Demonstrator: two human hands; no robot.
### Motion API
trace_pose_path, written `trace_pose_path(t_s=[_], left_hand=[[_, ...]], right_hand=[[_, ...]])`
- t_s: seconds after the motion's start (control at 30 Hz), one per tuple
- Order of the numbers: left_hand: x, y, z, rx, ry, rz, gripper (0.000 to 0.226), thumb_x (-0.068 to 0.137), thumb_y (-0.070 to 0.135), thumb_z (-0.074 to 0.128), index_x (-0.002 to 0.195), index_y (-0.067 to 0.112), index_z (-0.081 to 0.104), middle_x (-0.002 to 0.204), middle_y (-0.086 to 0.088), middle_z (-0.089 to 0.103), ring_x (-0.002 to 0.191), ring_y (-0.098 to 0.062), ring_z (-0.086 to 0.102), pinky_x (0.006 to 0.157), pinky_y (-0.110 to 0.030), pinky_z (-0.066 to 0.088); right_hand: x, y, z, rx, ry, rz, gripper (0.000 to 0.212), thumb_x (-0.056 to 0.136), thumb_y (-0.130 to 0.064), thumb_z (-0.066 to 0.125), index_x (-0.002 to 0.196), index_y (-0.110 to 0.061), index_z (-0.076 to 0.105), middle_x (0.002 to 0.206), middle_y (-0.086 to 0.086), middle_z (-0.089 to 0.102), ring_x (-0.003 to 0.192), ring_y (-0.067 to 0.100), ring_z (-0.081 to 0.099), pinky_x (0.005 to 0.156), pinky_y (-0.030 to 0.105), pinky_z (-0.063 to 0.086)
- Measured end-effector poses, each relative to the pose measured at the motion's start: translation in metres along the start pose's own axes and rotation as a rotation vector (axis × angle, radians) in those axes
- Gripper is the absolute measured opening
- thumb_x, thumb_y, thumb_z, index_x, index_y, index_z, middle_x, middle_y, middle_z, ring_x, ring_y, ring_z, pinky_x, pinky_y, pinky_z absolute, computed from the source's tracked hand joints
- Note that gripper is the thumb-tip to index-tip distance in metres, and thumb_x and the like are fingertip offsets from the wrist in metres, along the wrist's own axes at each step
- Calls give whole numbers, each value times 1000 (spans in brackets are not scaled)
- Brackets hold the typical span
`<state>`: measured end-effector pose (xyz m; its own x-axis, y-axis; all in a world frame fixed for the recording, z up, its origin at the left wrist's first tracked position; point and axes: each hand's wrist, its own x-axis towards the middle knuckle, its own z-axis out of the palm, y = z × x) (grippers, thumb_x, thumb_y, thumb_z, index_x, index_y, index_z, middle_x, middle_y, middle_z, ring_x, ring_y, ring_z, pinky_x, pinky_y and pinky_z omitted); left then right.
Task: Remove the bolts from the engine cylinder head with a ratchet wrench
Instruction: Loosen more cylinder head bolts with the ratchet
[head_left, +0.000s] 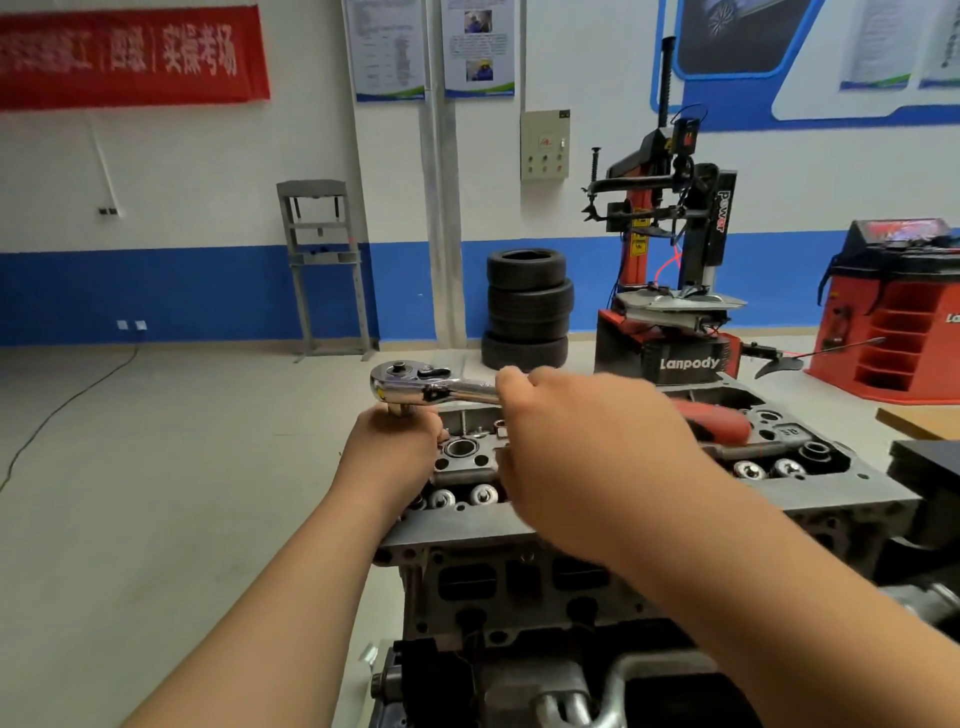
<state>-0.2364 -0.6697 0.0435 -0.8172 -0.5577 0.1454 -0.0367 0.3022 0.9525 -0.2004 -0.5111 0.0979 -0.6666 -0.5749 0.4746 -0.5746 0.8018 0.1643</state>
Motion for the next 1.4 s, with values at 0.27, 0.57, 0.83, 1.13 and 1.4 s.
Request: trace_pose_path(t_s=[0.27,0.57,0.83,1.13,1.4], left_hand=[[-2,-3,-4,-221,-18,-3,13,65,24,61,61,30,73,72,-7,73,59,-21,60,59,-35,48],[10,-3,-2,49,41,39,18,80,6,56,73,14,71,60,6,69,62,-8,62,49,-23,38],[9,-7,2,-70,38,73,40,78,-1,49,53,22,70,72,-4,72,79,-21,68,60,-26,47],[8,-11,1,-10,22,65,34,77,9,49,61,30,71,68,7,70,65,-14,60,56,-24,40],[4,-8,-5,-139,18,15,14,70,19,59,72,13,71,68,-12,70,56,-22,55,59,-35,43]], right_hand=[[98,6,51,269,-231,8,72,82,1,52,145,-21,27,147,4,32,118,31,51,89,43,47],[127,-18,52,260,-317,-105,72,86,-7,58,148,-24,24,148,11,30,122,32,48,98,45,45],[61,7,14,11,-168,54,37,89,-16,50,126,-14,45,100,0,42,86,25,49,57,34,34],[18,0,10,14,-60,23,40,90,-29,50,125,-14,37,97,3,34,78,20,37,63,31,28],[123,-17,44,142,-229,-123,50,88,-11,55,135,-19,39,127,6,50,115,30,49,87,41,45]])
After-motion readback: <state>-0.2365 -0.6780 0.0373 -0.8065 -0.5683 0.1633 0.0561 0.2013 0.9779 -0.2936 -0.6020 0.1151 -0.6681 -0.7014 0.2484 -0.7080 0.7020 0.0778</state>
